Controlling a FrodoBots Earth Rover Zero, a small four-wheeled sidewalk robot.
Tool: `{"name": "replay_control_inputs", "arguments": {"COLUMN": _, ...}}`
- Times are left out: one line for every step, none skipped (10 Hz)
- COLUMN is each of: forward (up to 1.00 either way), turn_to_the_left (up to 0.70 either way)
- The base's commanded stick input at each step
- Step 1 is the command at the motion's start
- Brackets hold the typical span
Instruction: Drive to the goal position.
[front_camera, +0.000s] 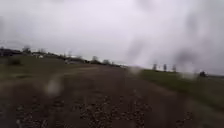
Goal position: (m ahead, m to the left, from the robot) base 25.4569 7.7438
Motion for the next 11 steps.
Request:
{"name": "replay_control_inputs", "arguments": {"forward": 1.00, "turn_to_the_left": 0.00}}
{"name": "replay_control_inputs", "arguments": {"forward": 1.00, "turn_to_the_left": 0.00}}
{"name": "replay_control_inputs", "arguments": {"forward": 1.00, "turn_to_the_left": 0.00}}
{"name": "replay_control_inputs", "arguments": {"forward": 1.00, "turn_to_the_left": 0.00}}
{"name": "replay_control_inputs", "arguments": {"forward": 1.00, "turn_to_the_left": 0.00}}
{"name": "replay_control_inputs", "arguments": {"forward": 1.00, "turn_to_the_left": 0.00}}
{"name": "replay_control_inputs", "arguments": {"forward": 1.00, "turn_to_the_left": 0.00}}
{"name": "replay_control_inputs", "arguments": {"forward": 1.00, "turn_to_the_left": 0.00}}
{"name": "replay_control_inputs", "arguments": {"forward": 1.00, "turn_to_the_left": 0.00}}
{"name": "replay_control_inputs", "arguments": {"forward": 1.00, "turn_to_the_left": 0.00}}
{"name": "replay_control_inputs", "arguments": {"forward": 1.00, "turn_to_the_left": 0.03}}
